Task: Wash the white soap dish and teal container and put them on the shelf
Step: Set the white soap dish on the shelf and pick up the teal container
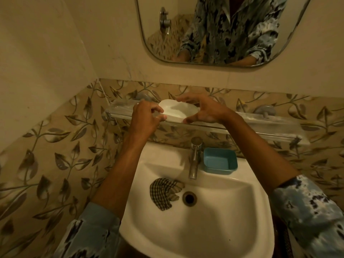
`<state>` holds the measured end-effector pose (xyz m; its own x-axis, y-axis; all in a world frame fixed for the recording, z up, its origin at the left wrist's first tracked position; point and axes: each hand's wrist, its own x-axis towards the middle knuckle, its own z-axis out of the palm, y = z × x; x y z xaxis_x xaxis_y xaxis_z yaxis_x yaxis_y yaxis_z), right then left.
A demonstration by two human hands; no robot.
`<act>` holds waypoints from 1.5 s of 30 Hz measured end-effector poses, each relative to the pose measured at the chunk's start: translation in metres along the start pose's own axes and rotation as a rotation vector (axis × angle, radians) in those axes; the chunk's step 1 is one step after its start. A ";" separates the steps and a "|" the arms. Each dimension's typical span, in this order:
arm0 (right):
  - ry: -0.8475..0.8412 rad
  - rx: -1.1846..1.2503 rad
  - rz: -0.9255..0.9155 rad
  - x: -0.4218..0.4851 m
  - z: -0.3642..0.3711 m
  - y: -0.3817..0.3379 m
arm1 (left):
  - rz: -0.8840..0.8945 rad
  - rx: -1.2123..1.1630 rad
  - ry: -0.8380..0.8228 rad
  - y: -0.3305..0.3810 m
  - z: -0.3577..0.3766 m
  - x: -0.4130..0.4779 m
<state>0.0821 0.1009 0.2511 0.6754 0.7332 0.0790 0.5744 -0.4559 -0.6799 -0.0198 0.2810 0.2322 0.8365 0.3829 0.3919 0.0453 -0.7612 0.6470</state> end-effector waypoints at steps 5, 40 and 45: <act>-0.012 -0.016 -0.012 0.001 0.003 0.000 | -0.022 0.068 -0.033 0.002 0.001 -0.002; 0.214 -0.600 0.369 -0.155 0.134 0.185 | -0.393 0.649 -0.599 -0.195 0.203 -0.153; 0.361 -0.381 0.348 -0.179 0.129 0.168 | -0.431 0.705 -0.607 -0.193 0.198 -0.144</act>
<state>-0.0025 -0.0417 0.0285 0.9279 0.3228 0.1863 0.3720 -0.8338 -0.4080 -0.0411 0.2691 -0.0793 0.7994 0.5167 -0.3067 0.5546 -0.8309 0.0457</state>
